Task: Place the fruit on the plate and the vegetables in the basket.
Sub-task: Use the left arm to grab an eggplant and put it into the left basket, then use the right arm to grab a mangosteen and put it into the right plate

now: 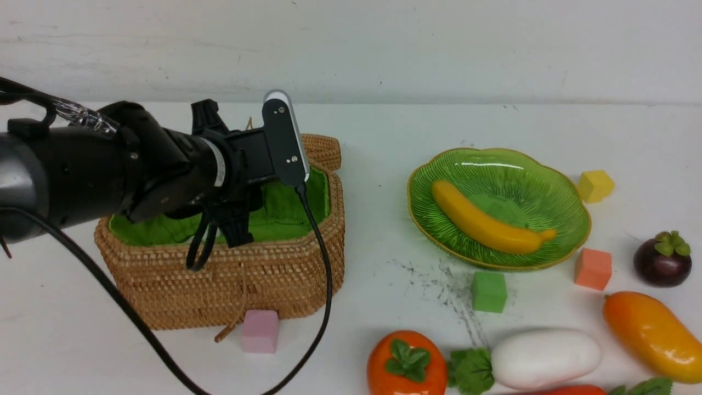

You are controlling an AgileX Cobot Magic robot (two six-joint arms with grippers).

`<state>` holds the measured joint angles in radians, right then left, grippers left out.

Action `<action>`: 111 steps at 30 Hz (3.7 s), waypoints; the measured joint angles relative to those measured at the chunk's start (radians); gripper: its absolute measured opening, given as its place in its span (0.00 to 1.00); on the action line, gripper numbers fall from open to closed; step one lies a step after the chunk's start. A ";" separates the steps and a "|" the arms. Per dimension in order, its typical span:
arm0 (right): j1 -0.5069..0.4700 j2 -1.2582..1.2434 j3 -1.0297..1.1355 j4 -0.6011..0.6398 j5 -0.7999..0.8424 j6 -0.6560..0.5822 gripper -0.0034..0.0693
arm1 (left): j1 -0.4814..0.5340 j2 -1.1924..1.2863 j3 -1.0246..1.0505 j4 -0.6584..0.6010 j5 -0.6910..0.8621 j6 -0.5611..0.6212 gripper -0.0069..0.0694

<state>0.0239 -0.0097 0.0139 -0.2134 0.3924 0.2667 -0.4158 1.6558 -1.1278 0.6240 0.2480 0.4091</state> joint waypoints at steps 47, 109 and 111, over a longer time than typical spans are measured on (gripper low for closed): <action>0.000 0.000 0.000 0.000 0.000 0.000 0.38 | 0.000 -0.673 -0.001 -0.918 0.982 -0.124 0.07; 0.000 0.000 0.000 0.000 0.000 0.000 0.38 | 0.029 -1.285 0.580 -0.437 0.239 -0.827 0.07; 0.000 0.000 0.000 0.000 0.000 0.000 0.38 | 0.076 -1.350 0.637 -0.333 0.215 -0.964 0.07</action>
<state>0.0239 -0.0097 0.0139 -0.2133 0.3924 0.2667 -0.3403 0.3060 -0.4910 0.2907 0.4633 -0.5553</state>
